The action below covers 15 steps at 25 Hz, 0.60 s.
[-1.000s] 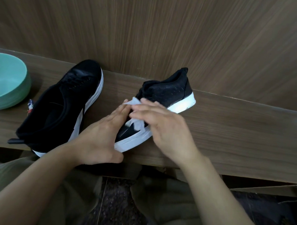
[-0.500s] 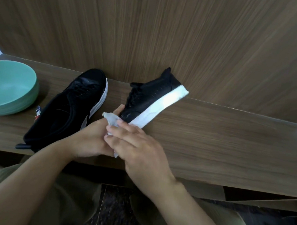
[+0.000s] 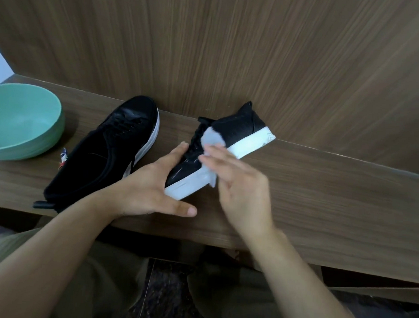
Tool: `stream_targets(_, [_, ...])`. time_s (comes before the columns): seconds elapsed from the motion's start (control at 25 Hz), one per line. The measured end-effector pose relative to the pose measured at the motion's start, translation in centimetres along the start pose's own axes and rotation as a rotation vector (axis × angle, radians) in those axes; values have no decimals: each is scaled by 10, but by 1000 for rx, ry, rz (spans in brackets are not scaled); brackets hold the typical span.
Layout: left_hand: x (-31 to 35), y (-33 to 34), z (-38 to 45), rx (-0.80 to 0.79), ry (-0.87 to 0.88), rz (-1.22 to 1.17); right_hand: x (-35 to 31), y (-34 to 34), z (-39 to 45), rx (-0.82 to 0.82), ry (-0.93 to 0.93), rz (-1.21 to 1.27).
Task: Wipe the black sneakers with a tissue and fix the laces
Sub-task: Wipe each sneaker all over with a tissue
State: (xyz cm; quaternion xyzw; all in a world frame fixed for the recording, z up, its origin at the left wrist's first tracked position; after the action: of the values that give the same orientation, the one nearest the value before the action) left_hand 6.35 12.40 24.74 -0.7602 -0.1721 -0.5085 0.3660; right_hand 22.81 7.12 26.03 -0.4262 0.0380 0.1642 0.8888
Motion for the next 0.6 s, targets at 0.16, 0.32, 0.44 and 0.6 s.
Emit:
stream_targets(0.16, [19,-5,0,181,150,368,-22,8,0,-43,-71,132])
stream_targets(0.32, [28,9,2,424,225,768,7,3,12,-105,-40,137])
stream_targets(0.44, [26,8,3,453,211,849,63,8,19,-99,142,-96])
stream_targets(0.6, [25,10,5,379,292,890,101,7,19,-41,365,-215])
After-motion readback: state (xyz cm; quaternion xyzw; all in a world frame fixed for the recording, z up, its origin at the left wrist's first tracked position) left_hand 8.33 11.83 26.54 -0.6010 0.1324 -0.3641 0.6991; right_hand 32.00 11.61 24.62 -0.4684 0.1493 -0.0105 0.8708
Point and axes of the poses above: each hand's wrist, its own z-axis towards the middle knuckle, its own y-axis out of the palm, x = y × z, the point moved 2 cm from there along z, towards the middle knuckle, and after that the axes turned 6 degrees about -z, right-handed, at the moved point
